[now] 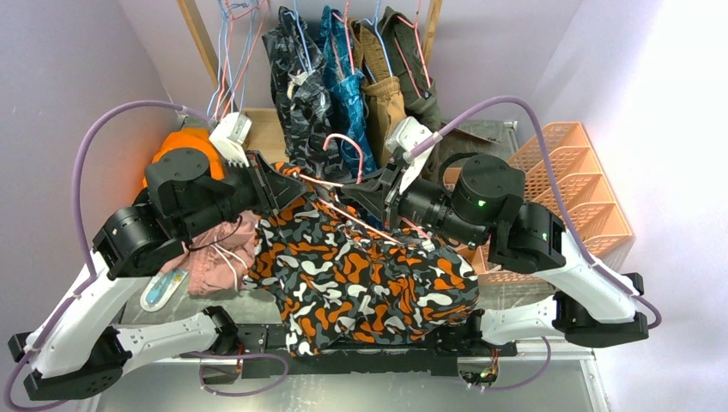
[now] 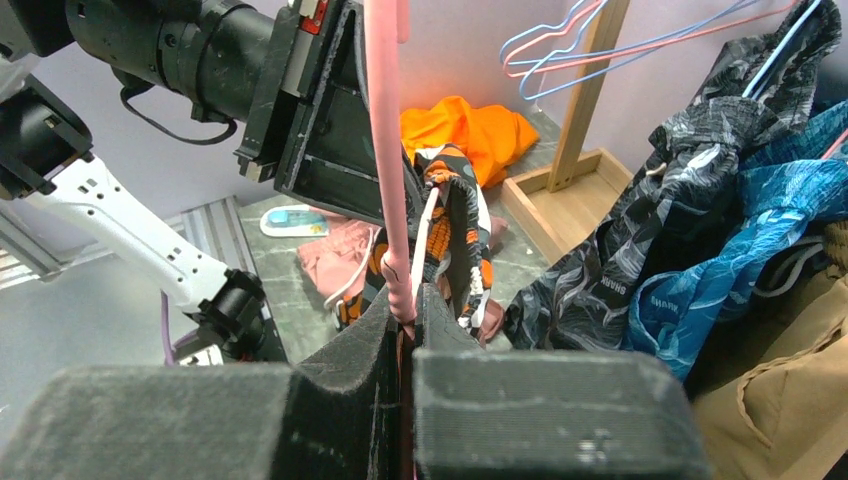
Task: Place the shorts on the hanger
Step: Place the hanger at the clothesline.
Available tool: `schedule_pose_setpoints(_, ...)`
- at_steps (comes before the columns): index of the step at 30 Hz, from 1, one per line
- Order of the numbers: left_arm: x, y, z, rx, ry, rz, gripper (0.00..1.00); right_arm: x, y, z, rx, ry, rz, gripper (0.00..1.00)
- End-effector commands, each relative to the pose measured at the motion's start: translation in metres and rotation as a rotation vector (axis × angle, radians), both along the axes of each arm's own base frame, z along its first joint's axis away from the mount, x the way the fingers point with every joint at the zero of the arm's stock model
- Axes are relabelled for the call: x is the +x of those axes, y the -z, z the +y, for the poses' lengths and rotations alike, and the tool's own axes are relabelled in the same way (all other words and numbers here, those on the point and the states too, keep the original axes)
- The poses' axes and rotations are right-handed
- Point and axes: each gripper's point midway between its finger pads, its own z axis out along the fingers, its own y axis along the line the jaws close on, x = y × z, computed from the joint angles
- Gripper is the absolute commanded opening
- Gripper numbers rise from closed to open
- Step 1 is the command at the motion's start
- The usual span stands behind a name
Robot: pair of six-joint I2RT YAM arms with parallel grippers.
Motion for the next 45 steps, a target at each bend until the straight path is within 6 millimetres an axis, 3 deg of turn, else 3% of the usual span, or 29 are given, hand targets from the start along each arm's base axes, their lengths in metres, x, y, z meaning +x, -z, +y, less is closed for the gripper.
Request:
schedule_pose_setpoints(1, -0.015, -0.03, -0.012, -0.1, 0.114, -0.074, 0.07, -0.002, -0.027, -0.006, 0.091, -0.003, -0.033, 0.0)
schedule_pose_setpoints(6, -0.042, -0.063, -0.029, -0.213, 0.294, -0.142, 0.07, -0.004, -0.036, -0.007, 0.121, -0.013, -0.048, 0.0)
schedule_pose_setpoints(12, -0.051, -0.057, -0.031, -0.202, 0.345, -0.125, 0.09, -0.005, -0.041, -0.01, 0.136, -0.011, -0.06, 0.0)
schedule_pose_setpoints(13, -0.055, -0.056, -0.032, -0.204, 0.363, -0.124, 0.17, -0.004, -0.042, -0.01, 0.137, -0.01, -0.065, 0.0)
schedule_pose_setpoints(14, -0.058, -0.055, -0.032, -0.2, 0.381, -0.125, 0.32, -0.004, -0.044, -0.011, 0.142, -0.008, -0.071, 0.0)
schedule_pose_setpoints(17, -0.074, -0.06, -0.025, -0.181, 0.441, -0.158, 0.84, -0.008, -0.061, -0.019, 0.179, -0.019, -0.104, 0.0)
schedule_pose_setpoints(18, -0.08, -0.066, -0.019, -0.183, 0.452, -0.187, 0.96, -0.011, -0.07, -0.023, 0.198, -0.028, -0.118, 0.0)
schedule_pose_setpoints(19, -0.087, -0.075, -0.013, -0.194, 0.463, -0.229, 1.0, -0.014, -0.08, -0.027, 0.221, -0.042, -0.137, 0.0)
schedule_pose_setpoints(23, -0.128, -0.127, 0.024, -0.287, 0.517, -0.52, 0.99, -0.034, -0.125, -0.04, 0.31, -0.124, -0.213, 0.0)
schedule_pose_setpoints(26, -0.161, -0.165, 0.061, -0.366, 0.506, -0.759, 0.99, -0.052, -0.17, -0.053, 0.391, -0.2, -0.274, 0.0)
schedule_pose_setpoints(29, -0.189, -0.193, 0.098, -0.444, 0.459, -0.95, 0.99, -0.074, -0.215, -0.076, 0.499, -0.268, -0.338, 0.0)
schedule_pose_setpoints(31, -0.201, -0.2, 0.115, -0.46, 0.428, -1.03, 0.99, -0.077, -0.226, -0.084, 0.535, -0.275, -0.356, 0.0)
schedule_pose_setpoints(32, -0.205, -0.201, 0.122, -0.461, 0.414, -1.055, 0.99, -0.076, -0.224, -0.081, 0.53, -0.27, -0.351, 0.0)
schedule_pose_setpoints(36, -0.212, -0.199, 0.135, -0.465, 0.382, -1.081, 0.99, -0.054, -0.176, -0.049, 0.386, -0.216, -0.27, 0.0)
schedule_pose_setpoints(40, -0.21, -0.196, 0.14, -0.457, 0.354, -1.074, 0.99, -0.038, -0.136, -0.03, 0.263, -0.164, -0.201, 0.0)
schedule_pose_setpoints(43, -0.205, -0.194, 0.139, -0.441, 0.338, -1.057, 0.99, -0.031, -0.117, -0.021, 0.19, -0.145, -0.163, 0.0)
schedule_pose_setpoints(45, -0.203, -0.192, 0.137, -0.432, 0.342, -1.049, 0.99, -0.029, -0.121, -0.023, 0.172, -0.135, -0.158, 0.0)
